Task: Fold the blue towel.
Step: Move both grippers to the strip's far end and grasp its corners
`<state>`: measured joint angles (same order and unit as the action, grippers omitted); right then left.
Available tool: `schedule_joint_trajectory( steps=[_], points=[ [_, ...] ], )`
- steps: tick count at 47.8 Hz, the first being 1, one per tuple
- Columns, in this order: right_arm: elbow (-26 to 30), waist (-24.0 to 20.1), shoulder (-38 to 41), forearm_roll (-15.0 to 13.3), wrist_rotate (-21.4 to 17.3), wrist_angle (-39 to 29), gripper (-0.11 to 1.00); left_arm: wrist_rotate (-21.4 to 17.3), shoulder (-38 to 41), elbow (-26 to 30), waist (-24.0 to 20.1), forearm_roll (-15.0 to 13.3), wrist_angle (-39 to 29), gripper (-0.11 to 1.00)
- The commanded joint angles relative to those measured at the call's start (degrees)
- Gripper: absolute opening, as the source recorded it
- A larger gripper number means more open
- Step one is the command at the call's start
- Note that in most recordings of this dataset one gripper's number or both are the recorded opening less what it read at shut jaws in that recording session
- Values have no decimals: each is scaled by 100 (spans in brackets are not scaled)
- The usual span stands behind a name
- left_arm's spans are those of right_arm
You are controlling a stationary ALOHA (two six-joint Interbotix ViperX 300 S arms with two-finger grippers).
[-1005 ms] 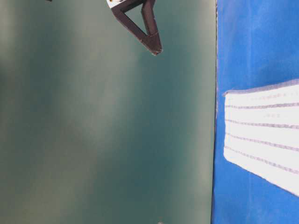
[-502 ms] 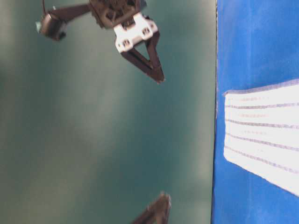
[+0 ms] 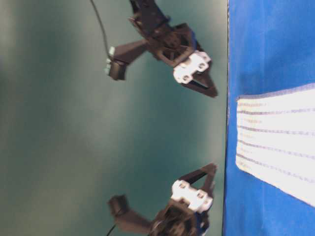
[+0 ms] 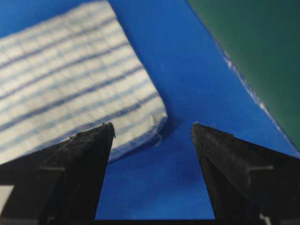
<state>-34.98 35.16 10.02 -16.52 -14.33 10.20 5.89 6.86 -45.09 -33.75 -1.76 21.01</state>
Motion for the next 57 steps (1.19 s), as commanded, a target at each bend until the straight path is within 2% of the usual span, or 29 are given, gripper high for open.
schedule_joint_trajectory(
  steps=[1, 21, 33, 37, 46, 53, 57],
  points=[
    [193, 35, 114, 0, -9, 114, 67, -44, 272, 325, -88, 9, 44, 91],
    [659, 176, 958, 18, -9, 220, 67, -79, 1327, 1011, -308, 9, 44, 91],
    [721, 193, 1090, 26, -35, 220, 63, -88, 1468, 1107, -290, 9, 53, 87],
    [738, 185, 1116, 26, -53, 220, 53, -88, 1459, 1116, -281, 9, 53, 77],
    [738, 97, 1125, 35, -79, 202, 7, -132, 1468, 1125, -272, 18, 44, 36],
    [712, 88, 1125, 88, -114, 193, 7, -281, 1459, 1125, -264, 9, 9, 10],
    [712, 88, 1116, 141, -114, 193, 7, -308, 1441, 1143, -255, 18, -62, 4]
  ],
)
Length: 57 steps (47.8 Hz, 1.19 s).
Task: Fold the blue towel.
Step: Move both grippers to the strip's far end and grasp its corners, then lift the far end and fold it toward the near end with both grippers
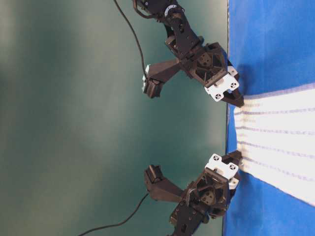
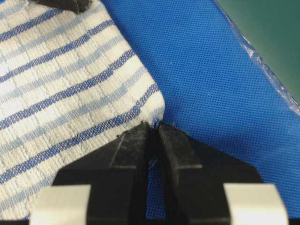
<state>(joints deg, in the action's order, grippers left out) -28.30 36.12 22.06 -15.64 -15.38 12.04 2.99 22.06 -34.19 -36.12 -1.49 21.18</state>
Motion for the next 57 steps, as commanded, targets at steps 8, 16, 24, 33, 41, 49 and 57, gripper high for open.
schedule_joint_trajectory(
  steps=[8, 16, 24, 33, 41, 49, 57],
  points=[
    [44, -9, -149, 97, -9, 9, 7, -26, -167, 132, -18, -18, -308, 4],
    [35, 44, -316, 202, -9, 0, 7, -44, -369, 237, -26, -18, -475, 4],
    [18, 70, -571, 229, -9, 0, 7, -185, -659, 334, -88, -18, -492, 4],
    [9, 105, -677, 229, -9, -9, 7, -360, -738, 369, -114, -18, -545, 4],
    [-9, 105, -703, 246, 0, 0, 7, -369, -765, 343, -97, -9, -606, 4],
    [-229, -35, -932, 281, -9, 0, 7, -378, -967, 185, 97, -9, -598, 4],
    [-642, -343, -1345, 281, 0, 26, 7, -466, -1257, -97, 448, -9, -571, 4]
  ],
)
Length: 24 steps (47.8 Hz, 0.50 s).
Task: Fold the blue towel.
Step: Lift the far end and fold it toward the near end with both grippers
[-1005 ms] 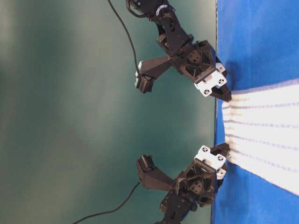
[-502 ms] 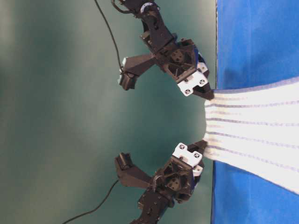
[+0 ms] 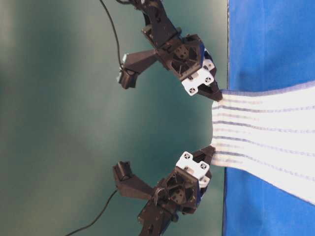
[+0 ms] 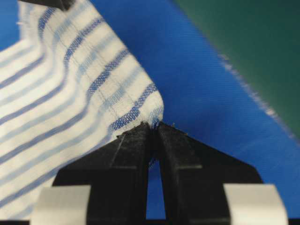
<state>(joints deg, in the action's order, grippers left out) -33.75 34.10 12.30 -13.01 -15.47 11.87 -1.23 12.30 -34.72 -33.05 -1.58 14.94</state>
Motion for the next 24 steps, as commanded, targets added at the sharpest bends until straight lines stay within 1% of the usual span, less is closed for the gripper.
schedule_joint_trajectory(
  steps=[1, 8, 14, 24],
  points=[
    [-141, -185, -422, 18, 9, 53, 7, -79, -325, -114, 211, 0, 53, 4],
    [-457, -510, -809, 18, 9, 53, 7, -211, -624, -439, 563, 0, 70, 4],
    [-694, -853, -1081, 18, 9, 26, 7, -211, -958, -765, 914, 9, 70, 4],
    [-949, -1521, -1310, 18, 9, -9, 7, -141, -1415, -1195, 1512, 0, 44, 4]
  ],
)
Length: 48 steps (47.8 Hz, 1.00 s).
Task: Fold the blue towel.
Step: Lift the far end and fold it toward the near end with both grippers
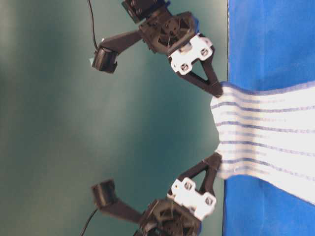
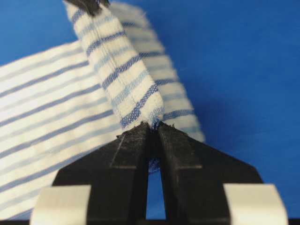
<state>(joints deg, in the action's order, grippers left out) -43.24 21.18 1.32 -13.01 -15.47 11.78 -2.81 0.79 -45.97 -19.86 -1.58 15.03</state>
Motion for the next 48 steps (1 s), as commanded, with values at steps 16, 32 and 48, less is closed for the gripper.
schedule_joint_trajectory(
  steps=[16, 32, 48],
  points=[
    [-35, -1160, -237, 79, 0, -571, 7, 44, -396, -334, 1415, -9, -26, 4],
    [-35, -1635, -185, 211, 0, -694, 7, 44, -264, -413, 1890, -9, -211, 4],
    [9, -1723, -18, 422, 0, -668, 7, 185, -53, -439, 1934, -26, -220, 4]
  ],
)
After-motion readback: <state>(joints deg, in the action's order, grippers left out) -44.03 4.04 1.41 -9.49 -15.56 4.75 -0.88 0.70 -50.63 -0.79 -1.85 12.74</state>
